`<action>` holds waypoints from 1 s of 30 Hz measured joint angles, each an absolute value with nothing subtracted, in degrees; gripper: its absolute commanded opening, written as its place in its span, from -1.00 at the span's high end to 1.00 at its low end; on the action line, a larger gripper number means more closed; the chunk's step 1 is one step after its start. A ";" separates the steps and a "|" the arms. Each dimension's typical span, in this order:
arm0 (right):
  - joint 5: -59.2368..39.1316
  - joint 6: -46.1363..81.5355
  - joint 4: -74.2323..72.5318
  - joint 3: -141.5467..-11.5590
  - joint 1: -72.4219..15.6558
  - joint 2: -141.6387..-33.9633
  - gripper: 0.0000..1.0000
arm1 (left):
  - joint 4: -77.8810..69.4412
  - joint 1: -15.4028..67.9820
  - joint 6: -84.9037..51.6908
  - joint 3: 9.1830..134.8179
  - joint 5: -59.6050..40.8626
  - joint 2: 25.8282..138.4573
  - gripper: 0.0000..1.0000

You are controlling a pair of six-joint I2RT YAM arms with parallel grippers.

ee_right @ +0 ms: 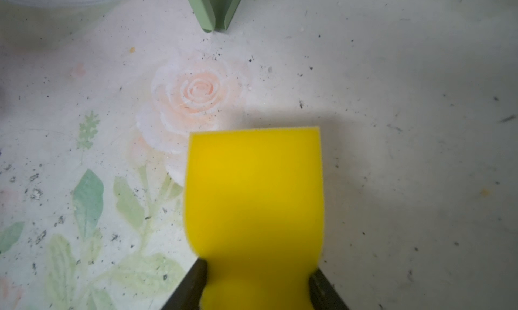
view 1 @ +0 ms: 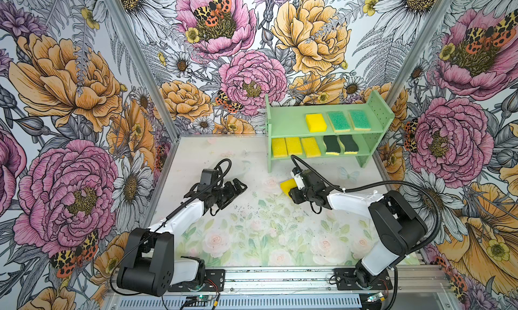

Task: Place and organize the cleaning sponges onto the shelf
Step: 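Close the right gripper on the yellow sponge and lift it, then carry the yellow sponge up to the upper tier beside the yellow sponge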

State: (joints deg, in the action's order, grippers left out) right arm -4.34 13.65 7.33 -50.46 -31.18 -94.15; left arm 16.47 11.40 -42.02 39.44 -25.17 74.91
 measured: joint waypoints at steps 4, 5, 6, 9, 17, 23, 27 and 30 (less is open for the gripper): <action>-4.62 13.45 13.19 -55.40 -31.18 -92.40 0.03 | 16.47 11.40 -42.02 39.44 -25.17 74.91 -0.98; -4.75 13.45 15.03 -57.06 -31.18 -91.96 0.04 | 16.47 11.40 -42.02 39.44 -25.17 74.91 -0.98; -4.82 13.45 16.88 -58.74 -31.18 -91.59 0.04 | 16.47 11.40 -42.02 39.44 -25.17 74.91 -0.98; -5.85 13.39 21.87 -63.33 -31.18 -90.52 0.04 | 16.47 11.40 -42.02 39.44 -25.17 74.91 -0.98; -6.92 12.36 35.75 -74.35 -31.18 -87.79 0.07 | 16.47 11.18 -42.00 39.44 -25.19 74.91 -0.98; -6.11 11.94 45.45 -84.14 -31.05 -87.02 0.07 | 16.45 10.96 -41.98 39.44 -25.21 74.91 -0.98; -5.13 11.99 50.46 -91.13 -30.17 -87.02 0.07 | 16.45 10.83 -41.80 39.44 -25.32 74.91 -0.98; -4.47 12.16 53.43 -96.29 -28.75 -87.02 0.07 | 16.45 10.57 -41.80 39.44 -25.43 74.91 -0.98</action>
